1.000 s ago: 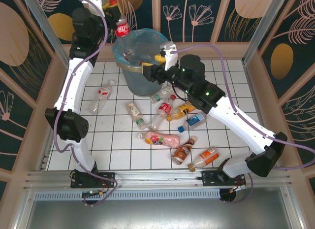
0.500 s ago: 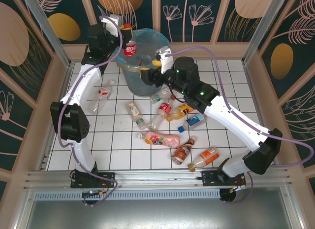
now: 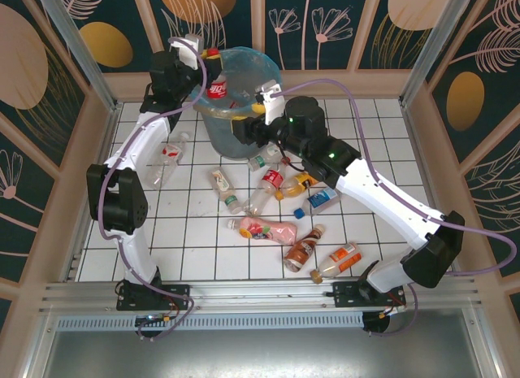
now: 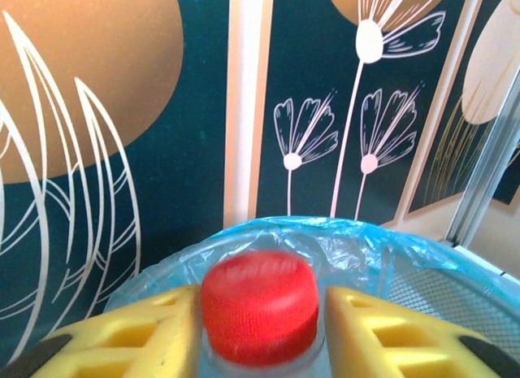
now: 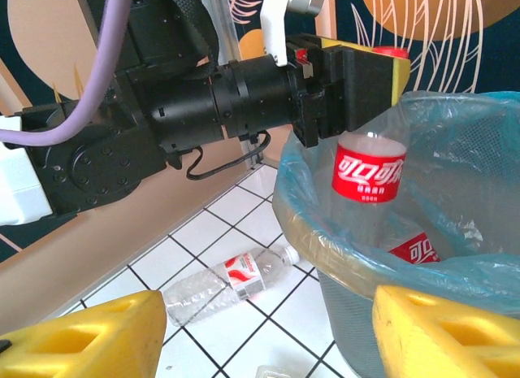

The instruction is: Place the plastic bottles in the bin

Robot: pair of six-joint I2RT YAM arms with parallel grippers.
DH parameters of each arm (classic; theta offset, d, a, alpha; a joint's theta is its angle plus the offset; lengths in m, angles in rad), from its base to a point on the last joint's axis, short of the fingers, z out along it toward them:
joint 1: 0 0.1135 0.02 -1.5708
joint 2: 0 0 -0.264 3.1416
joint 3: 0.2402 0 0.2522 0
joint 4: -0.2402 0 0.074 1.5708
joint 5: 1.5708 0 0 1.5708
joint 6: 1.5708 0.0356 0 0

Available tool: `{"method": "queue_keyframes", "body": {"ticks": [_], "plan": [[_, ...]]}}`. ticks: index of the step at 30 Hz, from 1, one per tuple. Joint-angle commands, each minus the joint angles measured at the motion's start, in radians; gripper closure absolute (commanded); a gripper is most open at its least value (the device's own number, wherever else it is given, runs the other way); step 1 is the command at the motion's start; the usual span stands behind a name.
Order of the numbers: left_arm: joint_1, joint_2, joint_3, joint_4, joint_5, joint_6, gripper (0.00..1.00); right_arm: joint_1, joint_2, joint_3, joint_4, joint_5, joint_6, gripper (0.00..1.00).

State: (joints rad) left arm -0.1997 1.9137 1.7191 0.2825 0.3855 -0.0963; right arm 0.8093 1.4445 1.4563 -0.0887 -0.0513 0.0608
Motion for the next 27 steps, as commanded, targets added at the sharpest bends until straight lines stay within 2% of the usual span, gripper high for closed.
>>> {"method": "queue_keyframes", "body": {"ticks": [1, 5, 20, 27], "plan": [[-0.005, -0.036, -0.016, 0.073, 0.027, 0.000, 0.44, -0.007, -0.008, -0.020, 0.007, 0.014, -0.013, 0.31], [-0.005, -0.062, -0.036, 0.082, 0.028, 0.022, 0.40, -0.007, -0.016, -0.034, 0.022, -0.002, -0.013, 0.30], [-0.006, -0.086, -0.009, 0.084, 0.032, -0.006, 0.41, -0.007, -0.012, -0.013, -0.009, -0.005, -0.001, 0.30], [-0.005, -0.147, 0.149, -0.082, -0.072, -0.078, 0.41, 0.011, -0.038, -0.006, -0.048, -0.016, 0.012, 0.29]]}}
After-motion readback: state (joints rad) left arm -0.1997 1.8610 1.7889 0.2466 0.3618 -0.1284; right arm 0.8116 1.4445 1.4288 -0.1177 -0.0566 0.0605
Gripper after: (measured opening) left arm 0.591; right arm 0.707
